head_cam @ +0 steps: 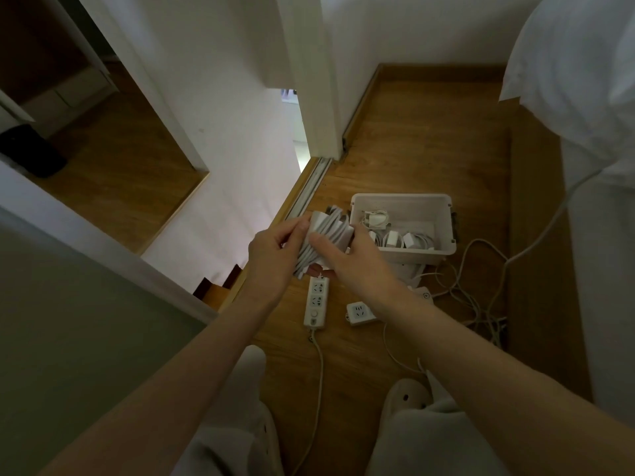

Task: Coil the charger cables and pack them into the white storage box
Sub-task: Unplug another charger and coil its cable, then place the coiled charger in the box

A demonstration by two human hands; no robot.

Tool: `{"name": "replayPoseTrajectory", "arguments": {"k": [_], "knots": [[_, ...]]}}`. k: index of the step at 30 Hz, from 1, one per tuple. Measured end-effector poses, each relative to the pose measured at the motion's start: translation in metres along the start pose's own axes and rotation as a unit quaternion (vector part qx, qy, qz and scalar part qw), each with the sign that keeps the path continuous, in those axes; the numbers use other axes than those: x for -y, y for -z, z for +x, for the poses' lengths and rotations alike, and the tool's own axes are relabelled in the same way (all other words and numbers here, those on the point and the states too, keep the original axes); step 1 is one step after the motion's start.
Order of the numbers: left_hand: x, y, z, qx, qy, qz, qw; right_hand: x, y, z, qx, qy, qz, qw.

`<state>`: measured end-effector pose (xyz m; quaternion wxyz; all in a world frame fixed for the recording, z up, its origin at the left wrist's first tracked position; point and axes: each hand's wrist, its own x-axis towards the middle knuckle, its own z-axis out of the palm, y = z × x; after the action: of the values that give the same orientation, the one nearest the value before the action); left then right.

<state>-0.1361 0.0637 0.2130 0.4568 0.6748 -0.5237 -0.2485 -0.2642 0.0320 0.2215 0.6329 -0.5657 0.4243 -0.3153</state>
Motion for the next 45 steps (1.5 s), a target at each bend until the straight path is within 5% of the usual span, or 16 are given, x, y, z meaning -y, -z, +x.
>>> {"name": "replayPoseTrajectory", "arguments": {"k": [4,7,12,16,19,20,23,28,31,37,45], "knots": [[-0.009,0.008,0.009,0.127,-0.021,0.083,0.988,0.001,0.007,0.006,-0.025,-0.002,0.027,0.999],[-0.020,0.022,0.015,0.187,0.000,0.041,0.982,0.006,0.011,0.005,-0.003,0.005,0.053,0.999],[-0.035,0.039,0.016,0.140,0.079,-0.122,0.979,0.013,0.009,0.002,0.025,0.038,0.093,0.995],[-0.039,0.035,0.014,0.012,-0.080,0.041,0.996,0.014,0.004,0.004,0.022,0.010,0.124,0.992],[-0.022,0.028,0.012,-0.012,-0.237,0.309,0.921,0.010,0.006,0.008,-0.020,-0.001,0.092,0.996],[-0.016,0.022,0.009,0.003,-0.229,0.346,0.910,0.006,0.009,0.011,-0.036,-0.004,0.067,0.997],[-0.010,-0.001,0.001,0.068,-0.132,0.256,0.955,-0.002,0.022,0.019,-0.057,-0.023,0.032,0.998],[-0.012,-0.028,-0.001,0.103,0.008,0.087,0.991,-0.015,0.040,0.030,0.039,-0.176,0.250,0.951],[0.002,-0.040,0.002,0.102,-0.005,0.123,0.987,-0.030,0.049,0.032,0.088,-0.219,0.263,0.936],[0.031,-0.084,0.014,0.168,-0.097,0.199,0.961,-0.066,0.092,0.052,0.115,-0.238,0.202,0.943],[0.104,-0.145,0.048,0.283,-0.185,0.363,0.868,-0.148,0.125,0.103,-0.016,-0.238,0.097,0.966]]}}
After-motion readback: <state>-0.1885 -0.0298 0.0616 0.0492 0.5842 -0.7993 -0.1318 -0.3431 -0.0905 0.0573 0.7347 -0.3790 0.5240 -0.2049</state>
